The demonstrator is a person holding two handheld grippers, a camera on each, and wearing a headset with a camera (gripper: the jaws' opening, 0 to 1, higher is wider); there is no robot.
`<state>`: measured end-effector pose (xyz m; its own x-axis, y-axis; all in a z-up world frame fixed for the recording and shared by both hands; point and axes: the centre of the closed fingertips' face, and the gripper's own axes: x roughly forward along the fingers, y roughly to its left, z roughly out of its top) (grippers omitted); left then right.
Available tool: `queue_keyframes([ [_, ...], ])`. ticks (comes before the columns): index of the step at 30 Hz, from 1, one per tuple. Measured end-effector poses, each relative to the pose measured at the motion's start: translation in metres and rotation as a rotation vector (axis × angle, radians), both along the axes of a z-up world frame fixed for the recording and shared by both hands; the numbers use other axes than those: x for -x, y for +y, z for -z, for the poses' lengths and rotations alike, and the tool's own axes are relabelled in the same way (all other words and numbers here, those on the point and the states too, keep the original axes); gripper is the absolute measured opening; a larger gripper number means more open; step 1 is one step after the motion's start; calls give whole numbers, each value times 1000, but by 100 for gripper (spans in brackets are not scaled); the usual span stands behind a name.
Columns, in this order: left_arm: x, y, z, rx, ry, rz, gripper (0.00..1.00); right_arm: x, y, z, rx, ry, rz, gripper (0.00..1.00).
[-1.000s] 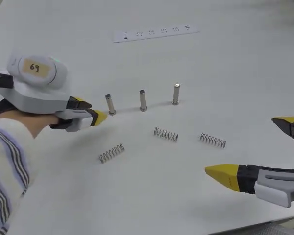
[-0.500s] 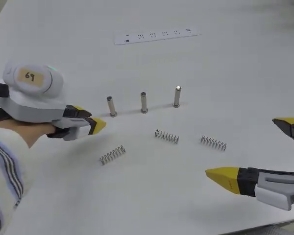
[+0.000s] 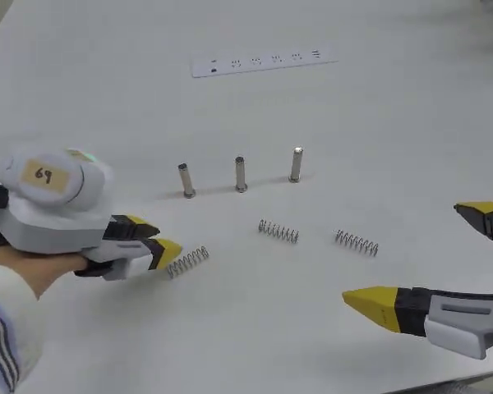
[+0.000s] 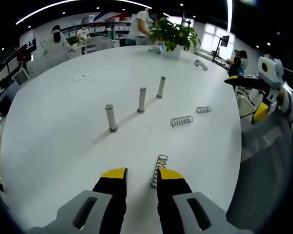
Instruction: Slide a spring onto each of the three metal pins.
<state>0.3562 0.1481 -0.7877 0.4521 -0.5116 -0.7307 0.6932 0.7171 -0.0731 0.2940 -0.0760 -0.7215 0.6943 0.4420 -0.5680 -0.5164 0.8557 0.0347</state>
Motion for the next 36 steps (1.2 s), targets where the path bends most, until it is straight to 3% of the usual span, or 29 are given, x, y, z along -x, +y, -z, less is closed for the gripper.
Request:
queue_keyframes([
  [4, 8, -2, 0, 37, 18, -17, 17, 0, 1, -1, 0, -2, -1, 99],
  [12, 14, -2, 3, 39, 26, -11, 15, 3, 2, 2, 6, 10, -7, 99],
  [31, 25, -6, 14, -7, 33, 45, 8, 4, 1, 3, 15, 15, -2, 98],
  [36, 27, -6, 18, -47, 23, 78, 4, 6, 1, 5, 20, 22, -2, 98],
])
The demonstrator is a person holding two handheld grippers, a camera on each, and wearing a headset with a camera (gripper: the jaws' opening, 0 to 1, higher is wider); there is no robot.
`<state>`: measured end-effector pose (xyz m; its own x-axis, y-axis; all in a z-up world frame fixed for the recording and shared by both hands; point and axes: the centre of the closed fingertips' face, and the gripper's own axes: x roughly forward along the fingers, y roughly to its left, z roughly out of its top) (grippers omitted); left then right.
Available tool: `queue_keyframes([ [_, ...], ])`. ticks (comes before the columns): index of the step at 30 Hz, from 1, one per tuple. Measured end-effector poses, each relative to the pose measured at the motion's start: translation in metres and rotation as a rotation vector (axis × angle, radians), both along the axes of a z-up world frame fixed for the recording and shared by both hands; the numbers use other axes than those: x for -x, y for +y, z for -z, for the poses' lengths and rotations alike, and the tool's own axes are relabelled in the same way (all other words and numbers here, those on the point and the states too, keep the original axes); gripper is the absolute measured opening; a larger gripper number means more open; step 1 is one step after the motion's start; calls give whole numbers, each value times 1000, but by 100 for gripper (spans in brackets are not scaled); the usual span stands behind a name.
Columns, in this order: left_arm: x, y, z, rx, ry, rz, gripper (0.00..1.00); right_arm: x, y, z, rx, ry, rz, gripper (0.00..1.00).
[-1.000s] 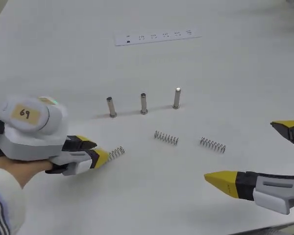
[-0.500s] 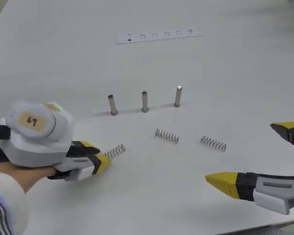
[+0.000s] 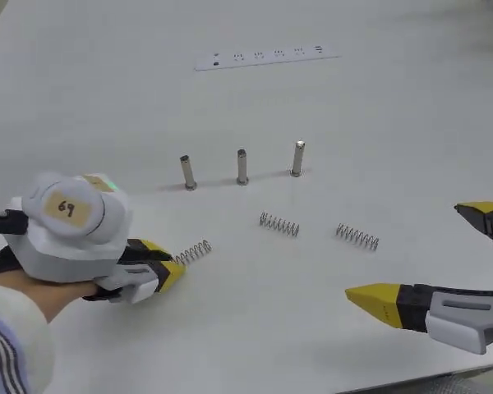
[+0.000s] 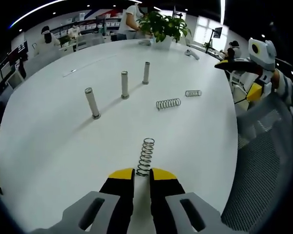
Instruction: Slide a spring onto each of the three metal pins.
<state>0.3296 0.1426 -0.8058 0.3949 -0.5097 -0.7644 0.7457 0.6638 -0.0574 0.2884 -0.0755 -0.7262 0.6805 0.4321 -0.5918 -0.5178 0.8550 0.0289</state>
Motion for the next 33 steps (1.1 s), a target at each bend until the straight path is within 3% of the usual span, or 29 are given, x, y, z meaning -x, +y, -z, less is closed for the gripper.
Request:
queue_keyframes([
  [3, 0, 2, 2, -18, -2, 12, 4, 0, 0, 0, 1, -2, -1, 97],
  [11, -3, 2, 1, -7, -2, 25, 3, 0, 1, 0, -6, -2, 1, 97],
  [29, -6, 2, 1, 38, -15, -42, 3, -2, 1, 3, -12, 10, -9, 97],
  [33, -9, 6, -2, 37, -47, -53, 3, -3, 0, 2, -16, 8, -4, 97],
])
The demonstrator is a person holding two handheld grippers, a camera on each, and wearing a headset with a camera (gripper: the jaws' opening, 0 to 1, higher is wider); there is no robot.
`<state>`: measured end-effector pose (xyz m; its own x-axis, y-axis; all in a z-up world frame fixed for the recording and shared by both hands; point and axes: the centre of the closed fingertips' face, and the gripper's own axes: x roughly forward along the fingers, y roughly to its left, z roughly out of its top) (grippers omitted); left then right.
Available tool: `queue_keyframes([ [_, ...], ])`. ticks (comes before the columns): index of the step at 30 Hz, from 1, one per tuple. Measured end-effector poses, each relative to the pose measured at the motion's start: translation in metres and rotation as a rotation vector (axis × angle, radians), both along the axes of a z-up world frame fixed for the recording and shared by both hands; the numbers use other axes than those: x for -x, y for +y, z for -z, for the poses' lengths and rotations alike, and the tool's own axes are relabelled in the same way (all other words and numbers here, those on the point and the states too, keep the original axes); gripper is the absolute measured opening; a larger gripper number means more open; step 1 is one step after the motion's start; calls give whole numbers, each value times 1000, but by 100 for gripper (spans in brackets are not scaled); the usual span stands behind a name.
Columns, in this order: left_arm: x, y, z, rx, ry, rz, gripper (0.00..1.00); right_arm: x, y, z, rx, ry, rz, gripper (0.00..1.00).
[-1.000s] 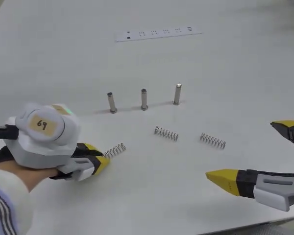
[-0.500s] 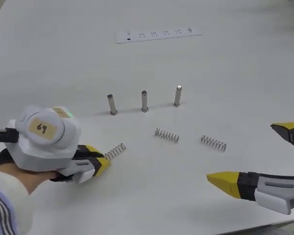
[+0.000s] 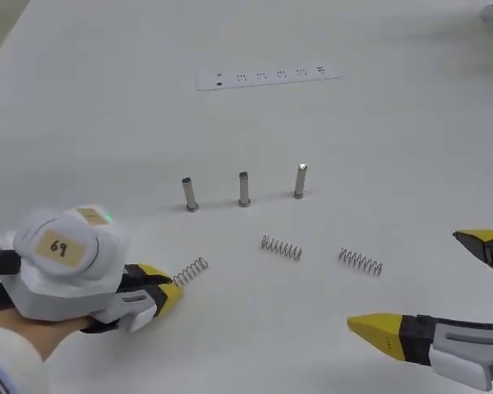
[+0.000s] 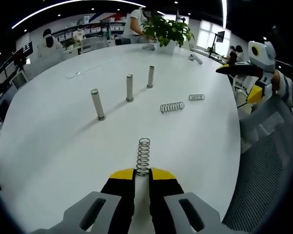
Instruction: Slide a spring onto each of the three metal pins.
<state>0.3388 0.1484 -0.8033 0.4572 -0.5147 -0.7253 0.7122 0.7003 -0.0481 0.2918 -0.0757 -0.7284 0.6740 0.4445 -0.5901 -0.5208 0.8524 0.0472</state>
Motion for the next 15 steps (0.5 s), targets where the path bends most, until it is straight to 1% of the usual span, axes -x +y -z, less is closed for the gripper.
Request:
queue_keyframes([
  [3, -2, 2, -1, 14, -6, -15, 3, 1, -1, 0, -1, 3, 0, 97],
  [5, -2, 1, -5, 30, -15, -18, 2, 1, -1, 1, 2, 4, -1, 97],
  [7, -2, 2, -7, 31, -22, -16, 2, 1, -2, 1, 2, 4, -1, 97],
  [15, -3, 3, -11, 41, -31, -13, 2, 0, 1, 0, 3, 5, -15, 96],
])
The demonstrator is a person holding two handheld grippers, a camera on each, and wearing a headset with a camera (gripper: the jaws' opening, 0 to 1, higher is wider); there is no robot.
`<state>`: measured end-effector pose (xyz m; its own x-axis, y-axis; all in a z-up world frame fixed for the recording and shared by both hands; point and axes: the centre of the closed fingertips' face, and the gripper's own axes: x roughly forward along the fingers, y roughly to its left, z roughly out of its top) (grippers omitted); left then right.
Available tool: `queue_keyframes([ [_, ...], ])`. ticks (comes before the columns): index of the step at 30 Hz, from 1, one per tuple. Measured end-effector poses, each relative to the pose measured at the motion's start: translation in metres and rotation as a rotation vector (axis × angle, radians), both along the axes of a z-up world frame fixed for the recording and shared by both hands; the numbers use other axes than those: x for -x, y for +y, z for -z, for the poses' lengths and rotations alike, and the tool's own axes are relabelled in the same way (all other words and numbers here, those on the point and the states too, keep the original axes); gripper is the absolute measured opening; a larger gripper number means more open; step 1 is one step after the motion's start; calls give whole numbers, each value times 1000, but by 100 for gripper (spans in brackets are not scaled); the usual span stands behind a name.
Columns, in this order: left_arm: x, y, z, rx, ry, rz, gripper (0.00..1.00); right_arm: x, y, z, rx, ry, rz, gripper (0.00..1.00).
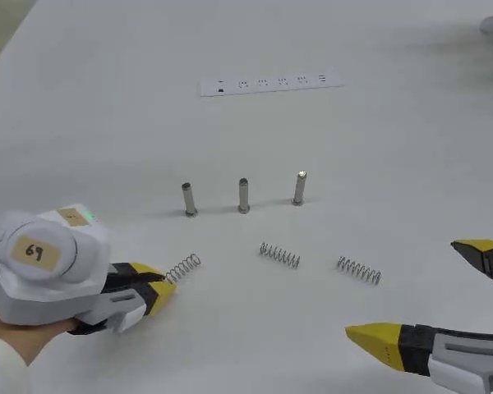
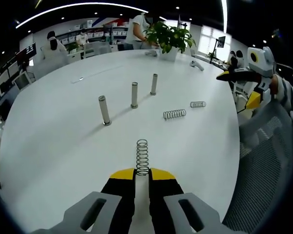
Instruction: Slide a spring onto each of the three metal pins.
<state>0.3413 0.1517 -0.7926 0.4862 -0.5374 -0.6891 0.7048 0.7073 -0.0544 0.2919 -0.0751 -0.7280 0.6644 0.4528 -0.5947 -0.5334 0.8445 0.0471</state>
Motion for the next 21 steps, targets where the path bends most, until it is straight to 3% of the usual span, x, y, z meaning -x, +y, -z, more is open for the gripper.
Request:
queue_keyframes([
  [5, -1, -3, -9, 20, -20, 20, 2, -1, -1, -2, 2, -2, -8, 96],
  [14, -1, -3, -21, 4, -46, 59, 2, 2, -1, -6, 2, -3, -71, 94],
  [21, 0, -6, -25, -19, -58, 101, 2, -10, 1, -18, 2, -31, -135, 93],
])
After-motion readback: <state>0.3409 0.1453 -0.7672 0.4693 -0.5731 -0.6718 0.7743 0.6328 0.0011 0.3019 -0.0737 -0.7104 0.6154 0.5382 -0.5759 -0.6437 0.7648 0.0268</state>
